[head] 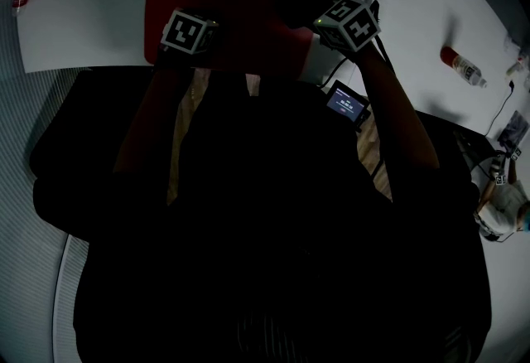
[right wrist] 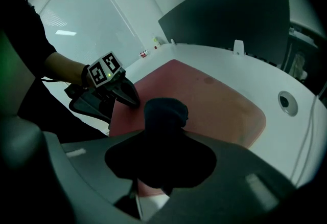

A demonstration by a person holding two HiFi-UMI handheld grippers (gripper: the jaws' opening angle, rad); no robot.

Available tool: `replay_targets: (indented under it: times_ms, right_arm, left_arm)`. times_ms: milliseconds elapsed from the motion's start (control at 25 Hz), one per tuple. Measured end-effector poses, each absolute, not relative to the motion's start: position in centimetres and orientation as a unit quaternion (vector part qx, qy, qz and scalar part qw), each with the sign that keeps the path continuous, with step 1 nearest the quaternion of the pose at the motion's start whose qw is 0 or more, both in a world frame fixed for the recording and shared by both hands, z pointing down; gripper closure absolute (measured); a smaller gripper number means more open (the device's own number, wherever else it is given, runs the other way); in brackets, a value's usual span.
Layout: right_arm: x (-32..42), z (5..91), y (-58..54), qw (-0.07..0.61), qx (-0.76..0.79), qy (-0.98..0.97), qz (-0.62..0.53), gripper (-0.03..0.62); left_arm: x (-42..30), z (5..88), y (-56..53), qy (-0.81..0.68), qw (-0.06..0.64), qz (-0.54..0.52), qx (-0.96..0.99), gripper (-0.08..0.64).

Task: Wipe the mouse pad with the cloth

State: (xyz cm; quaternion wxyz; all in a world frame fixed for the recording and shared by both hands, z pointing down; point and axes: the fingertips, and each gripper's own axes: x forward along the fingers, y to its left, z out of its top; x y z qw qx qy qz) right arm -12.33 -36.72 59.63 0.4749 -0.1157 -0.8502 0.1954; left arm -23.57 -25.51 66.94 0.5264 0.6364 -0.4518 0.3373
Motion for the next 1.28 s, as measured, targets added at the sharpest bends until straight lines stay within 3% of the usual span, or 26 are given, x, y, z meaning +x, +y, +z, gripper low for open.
replay_targets:
  times_ms: [480, 720, 1000, 1280]
  right_arm:
    - [-15.3, 60.7, -43.4, 0.487, -0.085, -0.867, 0.067, 0.476]
    - [-16.1, 64.5, -42.3, 0.526, -0.118, -0.841, -0.052, 0.476]
    - [-15.9, 64.8, -41.0, 0.525, -0.114, -0.843, -0.016, 0.495]
    - [-15.9, 65.0, -27.6, 0.509, -0.232, -0.829, -0.017, 0.492]
  left_arm:
    - [-23.6, 66.9, -25.7, -0.455, 0.527, 0.332, 0.636, 0.56]
    - [-23.3, 66.8, -25.7, -0.458, 0.523, 0.343, 0.632, 0.56]
    - [-23.6, 66.8, -25.9, -0.46, 0.512, 0.35, 0.636, 0.56]
    - [-23.7, 66.9, -25.7, -0.45, 0.518, 0.344, 0.641, 0.56]
